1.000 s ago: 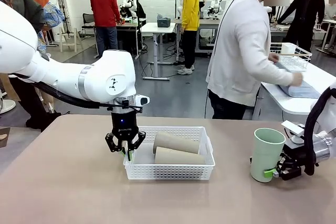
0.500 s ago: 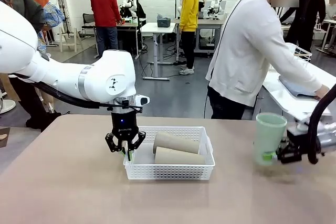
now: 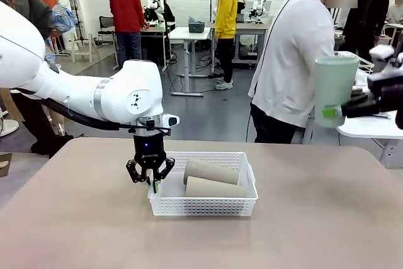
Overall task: Clean and organize the cups into the basket.
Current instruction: Pick up the Reusable plastic cup from the right side of the table and stack it inside the Organizing basket in the center of the table.
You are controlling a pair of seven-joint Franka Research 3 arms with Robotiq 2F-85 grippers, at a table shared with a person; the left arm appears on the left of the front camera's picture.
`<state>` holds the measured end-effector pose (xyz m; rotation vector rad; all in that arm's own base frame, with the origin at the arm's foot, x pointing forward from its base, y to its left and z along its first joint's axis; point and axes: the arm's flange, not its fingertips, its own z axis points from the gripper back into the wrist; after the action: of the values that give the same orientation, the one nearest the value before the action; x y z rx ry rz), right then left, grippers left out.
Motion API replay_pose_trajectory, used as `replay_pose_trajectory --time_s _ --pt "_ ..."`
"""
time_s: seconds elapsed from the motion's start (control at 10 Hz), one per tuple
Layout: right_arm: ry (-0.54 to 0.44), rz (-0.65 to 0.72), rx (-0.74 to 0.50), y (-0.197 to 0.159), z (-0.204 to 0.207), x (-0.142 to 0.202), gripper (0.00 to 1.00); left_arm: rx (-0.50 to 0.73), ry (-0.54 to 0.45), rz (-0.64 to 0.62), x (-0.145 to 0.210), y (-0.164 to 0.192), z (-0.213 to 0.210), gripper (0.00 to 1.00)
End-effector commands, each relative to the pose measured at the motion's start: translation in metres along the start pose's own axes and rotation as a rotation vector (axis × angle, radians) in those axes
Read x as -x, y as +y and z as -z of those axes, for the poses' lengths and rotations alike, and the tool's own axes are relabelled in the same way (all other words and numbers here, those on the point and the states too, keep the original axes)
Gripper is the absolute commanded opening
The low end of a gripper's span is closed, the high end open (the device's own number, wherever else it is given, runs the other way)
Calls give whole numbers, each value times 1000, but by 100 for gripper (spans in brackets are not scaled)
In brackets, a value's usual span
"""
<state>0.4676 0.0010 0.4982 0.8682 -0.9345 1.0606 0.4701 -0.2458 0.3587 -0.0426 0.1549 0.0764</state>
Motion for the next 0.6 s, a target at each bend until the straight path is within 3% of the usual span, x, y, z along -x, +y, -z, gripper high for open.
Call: replay_pose_trajectory --time_s 0.0,0.5 --pt "8 31 14 -6 9 8 23 4 -8 -1 0 -1 -2 0" --pt "4 6 11 3 0 -7 23 4 -8 -1 0 -1 -2 0"
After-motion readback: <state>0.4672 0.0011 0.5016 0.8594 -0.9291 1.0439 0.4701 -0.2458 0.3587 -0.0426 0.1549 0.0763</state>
